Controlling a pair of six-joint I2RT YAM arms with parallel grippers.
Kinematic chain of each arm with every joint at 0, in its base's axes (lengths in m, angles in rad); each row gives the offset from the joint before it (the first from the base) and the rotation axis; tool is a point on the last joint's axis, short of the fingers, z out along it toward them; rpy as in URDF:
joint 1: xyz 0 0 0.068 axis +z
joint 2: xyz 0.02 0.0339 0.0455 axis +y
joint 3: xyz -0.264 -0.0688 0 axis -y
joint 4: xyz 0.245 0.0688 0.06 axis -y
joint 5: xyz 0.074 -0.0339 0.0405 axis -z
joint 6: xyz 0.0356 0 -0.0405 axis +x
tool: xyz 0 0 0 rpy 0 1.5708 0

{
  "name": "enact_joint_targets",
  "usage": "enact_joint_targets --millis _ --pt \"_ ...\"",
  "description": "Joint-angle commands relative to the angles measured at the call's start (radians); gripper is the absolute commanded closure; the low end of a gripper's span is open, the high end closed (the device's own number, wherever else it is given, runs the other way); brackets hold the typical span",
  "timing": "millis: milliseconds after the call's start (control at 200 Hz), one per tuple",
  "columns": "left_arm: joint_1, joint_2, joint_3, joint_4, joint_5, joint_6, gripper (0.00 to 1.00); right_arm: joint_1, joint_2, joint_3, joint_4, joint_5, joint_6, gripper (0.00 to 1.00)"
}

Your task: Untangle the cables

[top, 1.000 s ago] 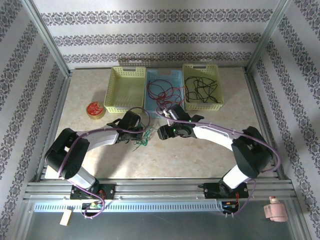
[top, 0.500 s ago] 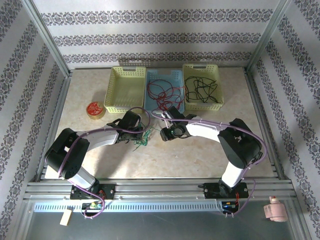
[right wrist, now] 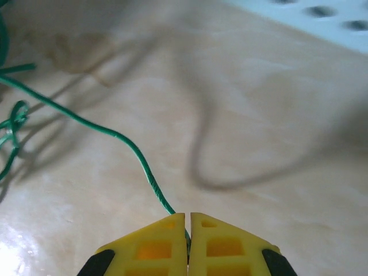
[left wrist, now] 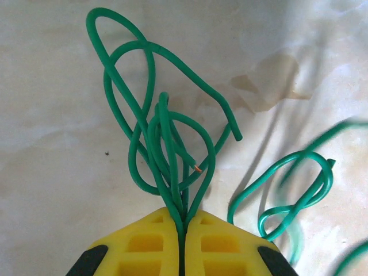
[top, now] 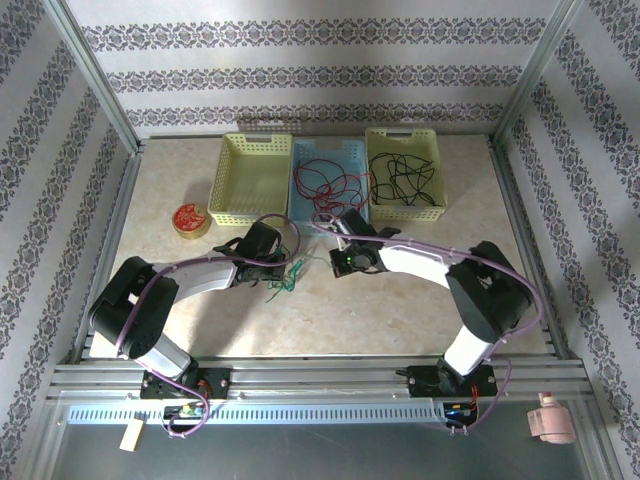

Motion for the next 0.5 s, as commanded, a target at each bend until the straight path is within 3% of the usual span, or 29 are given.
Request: enact_joint_targets --millis 0,270,495 --pt "0.003 0.007 -0.029 -0.105 -0.082 -0.012 1.0 -0.057 -0.139 -0.051 -0.029 0.187 0.079 1.0" --pt "0.003 0.009 -0.027 -0.119 -0.11 -0.024 1.0 -0.262 -0.458 -0.21 -0.055 0.417 0.166 1.0" --pt "0.005 0.016 -0.027 -0.119 -0.111 -0.022 1.0 -0.427 -0.624 -0.267 -0.093 0.408 0.191 1.0"
